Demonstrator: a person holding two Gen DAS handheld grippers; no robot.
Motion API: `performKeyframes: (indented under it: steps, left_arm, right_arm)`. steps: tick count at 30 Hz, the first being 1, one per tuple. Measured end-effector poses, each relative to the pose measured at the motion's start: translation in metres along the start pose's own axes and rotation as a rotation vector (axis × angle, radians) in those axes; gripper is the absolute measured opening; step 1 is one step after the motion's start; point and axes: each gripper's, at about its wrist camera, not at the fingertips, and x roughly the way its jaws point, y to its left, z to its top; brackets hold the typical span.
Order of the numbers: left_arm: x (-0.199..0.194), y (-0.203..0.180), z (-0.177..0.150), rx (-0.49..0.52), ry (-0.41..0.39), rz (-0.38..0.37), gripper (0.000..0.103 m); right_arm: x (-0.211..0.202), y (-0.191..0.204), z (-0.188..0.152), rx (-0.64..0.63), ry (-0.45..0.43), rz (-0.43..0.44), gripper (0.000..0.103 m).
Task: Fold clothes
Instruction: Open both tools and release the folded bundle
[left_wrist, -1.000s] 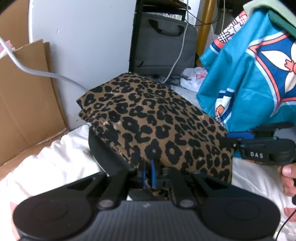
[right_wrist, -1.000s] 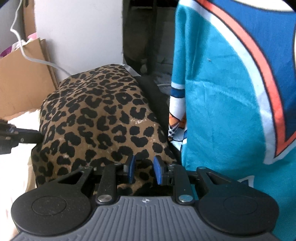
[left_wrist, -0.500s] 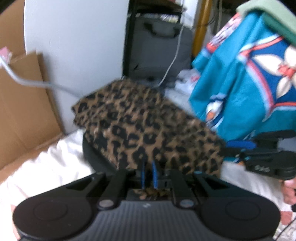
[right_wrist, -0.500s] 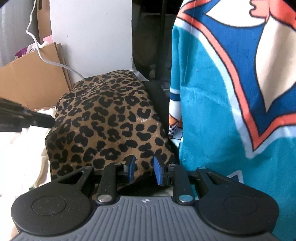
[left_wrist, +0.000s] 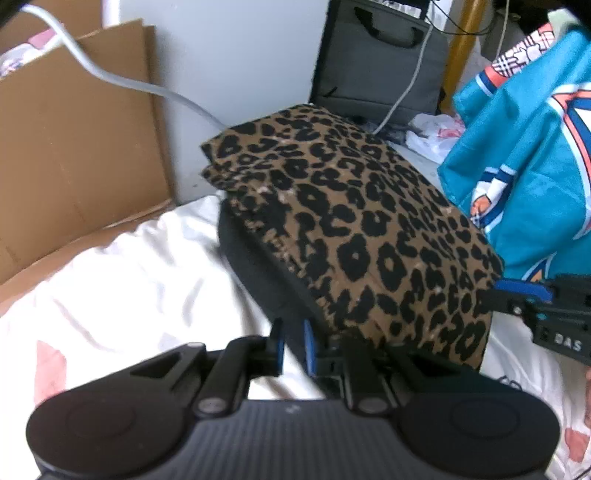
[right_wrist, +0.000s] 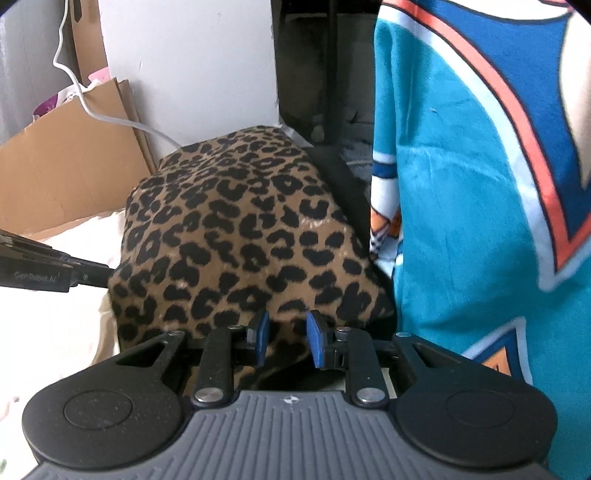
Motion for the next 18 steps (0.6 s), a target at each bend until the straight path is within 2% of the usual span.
performKeyframes:
  steps: [2,4,5,7,10,13,18]
  left_arm:
    - [-0.009,0.0,0.001,-0.002,0.002,0.014,0.015]
    - [-0.019,0.001,0.002,-0.005,0.004,0.027,0.028]
    - [-0.023,0.001,0.003,-0.006,0.004,0.034,0.032]
    - [-0.038,-0.003,0.009,0.019,-0.022,0.068,0.046]
    - [-0.055,0.002,0.021,0.028,-0.046,0.093,0.05]
    - [-0.074,0.015,0.029,-0.014,-0.064,0.126,0.06]
    - [-0.11,0.038,0.031,-0.099,-0.1,0.18,0.065]
  right_arm:
    - [-0.01,0.002,-0.001,-0.004,0.003,0.002,0.03]
    - [-0.022,0.005,0.001,-0.01,-0.001,0.008,0.03]
    - [-0.029,0.006,0.003,-0.011,-0.004,0.012,0.031]
    - [-0.042,0.009,0.006,-0.013,-0.012,0.017,0.04]
    - [-0.06,0.016,0.014,-0.023,-0.012,0.03,0.048]
    - [-0.078,0.025,0.022,-0.045,-0.003,0.053,0.051]
    - [-0.108,0.037,0.029,-0.068,0.018,0.111,0.06]
